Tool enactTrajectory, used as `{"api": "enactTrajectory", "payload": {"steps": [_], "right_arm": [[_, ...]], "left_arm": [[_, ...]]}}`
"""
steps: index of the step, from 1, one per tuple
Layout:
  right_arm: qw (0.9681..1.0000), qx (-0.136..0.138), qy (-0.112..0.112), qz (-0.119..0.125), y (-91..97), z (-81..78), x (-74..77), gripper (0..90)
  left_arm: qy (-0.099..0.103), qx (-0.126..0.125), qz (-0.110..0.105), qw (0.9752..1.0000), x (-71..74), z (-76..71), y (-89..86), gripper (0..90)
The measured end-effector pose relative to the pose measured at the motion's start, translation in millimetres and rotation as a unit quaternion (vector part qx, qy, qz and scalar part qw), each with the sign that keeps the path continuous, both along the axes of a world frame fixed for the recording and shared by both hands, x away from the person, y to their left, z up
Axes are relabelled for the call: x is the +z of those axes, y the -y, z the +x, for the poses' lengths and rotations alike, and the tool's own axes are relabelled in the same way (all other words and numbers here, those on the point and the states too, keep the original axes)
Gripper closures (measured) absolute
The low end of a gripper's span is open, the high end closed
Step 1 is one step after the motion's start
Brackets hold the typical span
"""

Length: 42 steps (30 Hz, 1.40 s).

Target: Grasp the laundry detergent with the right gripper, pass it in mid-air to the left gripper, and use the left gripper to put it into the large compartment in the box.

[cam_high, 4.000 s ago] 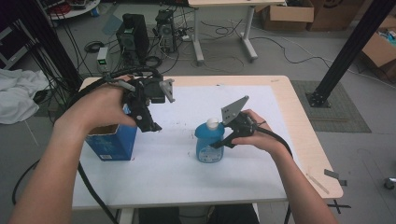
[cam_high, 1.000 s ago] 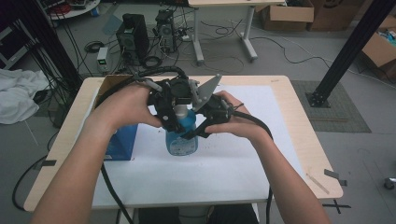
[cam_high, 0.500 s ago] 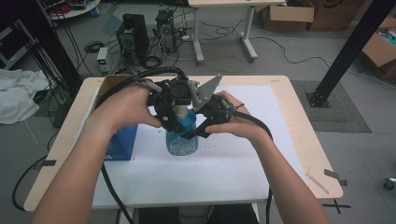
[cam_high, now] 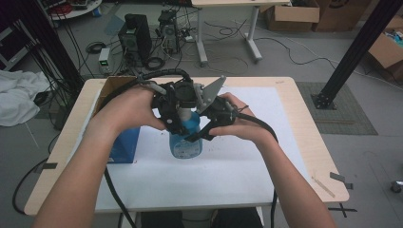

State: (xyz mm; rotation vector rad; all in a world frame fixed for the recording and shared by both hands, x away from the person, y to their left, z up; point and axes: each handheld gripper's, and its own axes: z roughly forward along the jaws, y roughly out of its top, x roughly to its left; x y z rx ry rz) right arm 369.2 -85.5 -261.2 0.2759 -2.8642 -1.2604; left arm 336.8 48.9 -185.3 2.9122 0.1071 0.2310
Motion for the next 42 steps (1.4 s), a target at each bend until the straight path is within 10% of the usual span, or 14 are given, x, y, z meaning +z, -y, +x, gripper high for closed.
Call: {"api": "enactTrajectory", "payload": {"steps": [26, 31, 38, 42], "right_arm": [[0.9999, 0.002, -0.009, -0.008, -2.1, 0.3, -0.2, 39.4], [0.9995, -0.014, -0.011, -0.027, -2.6, 1.9, -7.2, 23.4], [0.9986, -0.029, -0.005, -0.044, 5.0, 6.3, -5.8, 23.4], [0.9943, -0.046, -0.006, -0.096, 12.2, 13.6, -8.8, 22.8]], "left_arm": [[-0.019, 0.011, 0.004, 0.9998, 3.4, 5.0, 2.2, 38.6], [-0.019, 0.020, 0.008, 0.9996, 10.7, 4.8, -0.1, 38.6], [-0.015, 0.052, 0.032, 0.9980, 20.2, 4.0, -0.4, 38.6], [-0.015, 0.089, 0.043, 0.9950, 29.4, 6.5, -5.7, 38.6]]}}
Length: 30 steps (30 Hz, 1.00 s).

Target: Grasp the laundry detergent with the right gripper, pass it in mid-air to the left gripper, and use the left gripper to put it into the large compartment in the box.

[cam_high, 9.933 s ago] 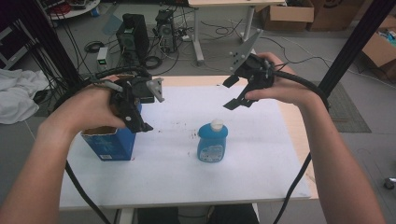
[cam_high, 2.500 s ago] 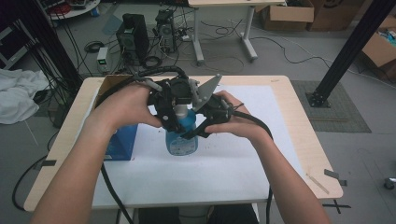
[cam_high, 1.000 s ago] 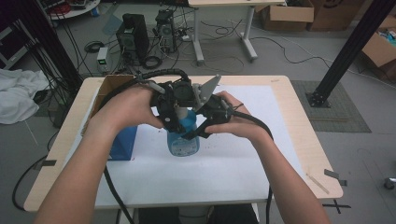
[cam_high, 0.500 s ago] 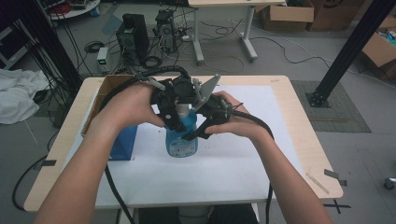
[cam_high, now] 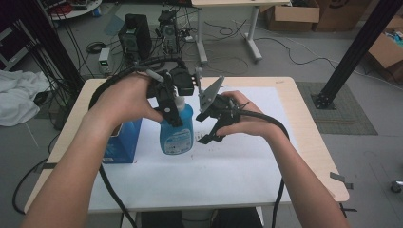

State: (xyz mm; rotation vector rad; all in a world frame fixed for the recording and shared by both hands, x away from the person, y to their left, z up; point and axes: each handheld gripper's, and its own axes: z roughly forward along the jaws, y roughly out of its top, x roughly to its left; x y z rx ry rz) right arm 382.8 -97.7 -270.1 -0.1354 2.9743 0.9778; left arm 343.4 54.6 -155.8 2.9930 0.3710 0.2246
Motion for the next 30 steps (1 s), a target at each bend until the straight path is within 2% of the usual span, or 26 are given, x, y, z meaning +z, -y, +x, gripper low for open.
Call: {"api": "enactTrajectory", "payload": {"steps": [2, 4, 6, 7, 8, 9, 13, 14, 17, 19, 20, 21, 22, 23, 24, 27, 30], "right_arm": [[0.9999, -0.008, 0.000, -0.012, 6.3, 2.0, -0.2, 23.7], [0.9995, -0.016, 0.001, -0.029, 11.7, 3.9, -0.5, 23.9], [0.9985, -0.026, 0.006, -0.048, 16.3, 4.9, -0.8, 24.1], [0.9978, -0.032, 0.007, -0.057, 19.0, 5.4, -0.7, 24.1], [0.9972, -0.039, 0.010, -0.063, 22.5, 5.9, -0.3, 24.2], [0.9968, -0.043, 0.010, -0.067, 24.7, 6.0, 0.1, 24.5], [0.9944, -0.059, 0.013, -0.086, 34.8, 8.2, 1.3, 25.0], [0.9936, -0.063, 0.014, -0.093, 37.2, 8.8, 1.1, 25.0], [0.9909, -0.074, 0.020, -0.111, 44.6, 9.6, 1.6, 25.2], [0.9890, -0.079, 0.025, -0.122, 49.3, 10.3, 2.1, 25.3], [0.9877, -0.081, 0.026, -0.131, 52.2, 10.7, 2.3, 25.5], [0.9869, -0.083, 0.027, -0.135, 53.8, 10.8, 2.2, 25.5], [0.9859, -0.084, 0.031, -0.141, 56.2, 11.2, 2.1, 25.5], [0.9847, -0.087, 0.032, -0.147, 58.5, 11.4, 2.3, 25.5], [0.9840, -0.090, 0.032, -0.151, 61.6, 11.7, 2.7, 25.5], [0.9819, -0.099, 0.033, -0.158, 68.7, 11.4, 3.3, 25.5], [0.9793, -0.108, 0.034, -0.168, 77.2, 11.4, 2.0, 25.7]], "left_arm": [[0.001, 0.016, 0.001, 0.9999, 4.6, 1.7, -3.7, 38.6], [0.005, 0.043, 0.002, 0.9990, 10.6, 4.3, -8.4, 38.6], [0.010, 0.078, 0.004, 0.9969, 17.4, 7.6, -13.7, 38.6], [0.008, 0.105, 0.004, 0.9944, 21.9, 11.0, -17.8, 38.7], [0.007, 0.119, 0.005, 0.9928, 24.8, 13.2, -20.4, 38.7], [0.009, 0.141, 0.004, 0.9899, 29.7, 16.3, -24.8, 38.7], [0.027, 0.188, 0.010, 0.9818, 41.1, 22.3, -37.9, 38.7], [0.032, 0.203, 0.008, 0.9787, 43.7, 23.5, -42.1, 38.7], [0.041, 0.255, -0.004, 0.9660, 52.0, 28.3, -55.8, 38.7], [0.045, 0.306, -0.011, 0.9508, 59.1, 32.2, -68.4, 38.7], [0.046, 0.325, -0.014, 0.9444, 61.1, 33.4, -72.3, 38.7], [0.050, 0.350, -0.019, 0.9352, 63.6, 34.5, -77.2, 38.7], [0.053, 0.370, -0.022, 0.9274, 65.7, 35.4, -81.9, 38.7], [0.056, 0.393, -0.022, 0.9175, 68.3, 36.8, -87.9, 38.7], [0.058, 0.404, -0.020, 0.9125, 69.6, 37.7, -91.5, 38.7], [0.063, 0.443, -0.010, 0.8942, 73.5, 40.9, -104.5, 38.8], [0.065, 0.477, -0.009, 0.8767, 75.0, 43.9, -118.7, 38.7]]}}
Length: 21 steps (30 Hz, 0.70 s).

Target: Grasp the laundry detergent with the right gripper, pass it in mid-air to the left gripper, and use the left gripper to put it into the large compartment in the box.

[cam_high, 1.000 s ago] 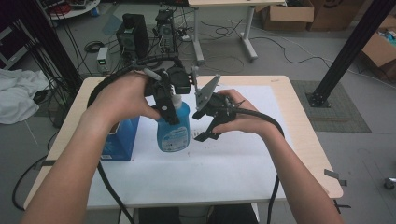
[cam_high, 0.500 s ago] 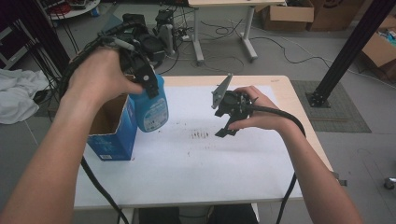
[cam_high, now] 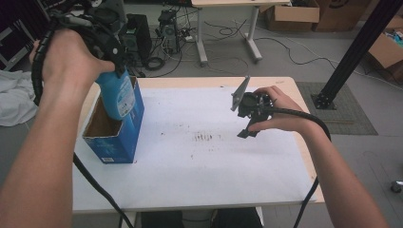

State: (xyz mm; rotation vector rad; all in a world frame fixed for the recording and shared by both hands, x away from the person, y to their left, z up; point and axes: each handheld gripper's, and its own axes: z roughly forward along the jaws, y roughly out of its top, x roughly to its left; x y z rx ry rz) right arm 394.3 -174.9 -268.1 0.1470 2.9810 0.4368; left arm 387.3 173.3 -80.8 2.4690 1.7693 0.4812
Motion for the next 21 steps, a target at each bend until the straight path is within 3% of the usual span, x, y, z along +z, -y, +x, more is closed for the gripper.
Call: {"api": "enactTrajectory", "payload": {"steps": [8, 16, 21], "right_arm": [[0.9998, -0.017, 0.002, -0.012, 18.6, 0.1, -3.1, 25.7], [0.9996, -0.027, 0.002, -0.010, 32.3, 0.0, -3.9, 25.8], [0.9995, -0.032, 0.001, -0.010, 37.8, -0.8, -4.9, 25.8]], "left_arm": [[0.003, 0.064, -0.020, 0.9978, -1.9, 3.9, -30.3, 38.7], [0.003, 0.085, -0.022, 0.9962, -7.1, 6.5, -41.3, 38.7], [-0.002, 0.090, -0.020, 0.9957, -17.6, 8.9, -46.6, 38.7]]}}
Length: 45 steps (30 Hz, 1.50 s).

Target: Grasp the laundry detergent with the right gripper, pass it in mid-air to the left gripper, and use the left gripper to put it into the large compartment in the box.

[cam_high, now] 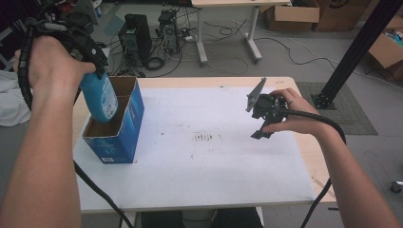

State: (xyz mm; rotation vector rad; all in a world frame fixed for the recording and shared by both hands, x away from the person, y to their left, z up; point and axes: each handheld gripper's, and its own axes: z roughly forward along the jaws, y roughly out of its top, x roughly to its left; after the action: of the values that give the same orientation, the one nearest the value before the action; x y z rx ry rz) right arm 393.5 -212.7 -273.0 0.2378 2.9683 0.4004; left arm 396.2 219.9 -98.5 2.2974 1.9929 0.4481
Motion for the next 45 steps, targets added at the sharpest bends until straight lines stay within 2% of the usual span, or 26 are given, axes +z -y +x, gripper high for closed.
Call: {"api": "enactTrajectory", "payload": {"steps": [6, 23, 28, 45], "right_arm": [[1.0000, -0.002, -0.002, 0.001, 3.9, -0.2, -1.3, 25.8], [0.9999, -0.005, -0.010, 0.002, 6.5, -0.7, -5.4, 25.8], [0.9999, -0.003, -0.008, 0.007, 7.4, -0.1, -5.0, 25.8], [0.9999, -0.001, -0.012, 0.001, 5.1, -1.5, -7.8, 25.8]], "left_arm": [[0.001, 0.010, -0.003, 0.9999, -15.9, 3.5, -6.3, 38.7], [-0.028, 0.013, -0.010, 0.9995, -69.6, 15.3, -11.5, 38.7], [-0.037, 0.012, -0.007, 0.9992, -81.6, 17.6, -11.6, 38.7], [-0.058, 0.012, -0.014, 0.9982, -123.5, 24.1, -14.5, 38.7]]}}
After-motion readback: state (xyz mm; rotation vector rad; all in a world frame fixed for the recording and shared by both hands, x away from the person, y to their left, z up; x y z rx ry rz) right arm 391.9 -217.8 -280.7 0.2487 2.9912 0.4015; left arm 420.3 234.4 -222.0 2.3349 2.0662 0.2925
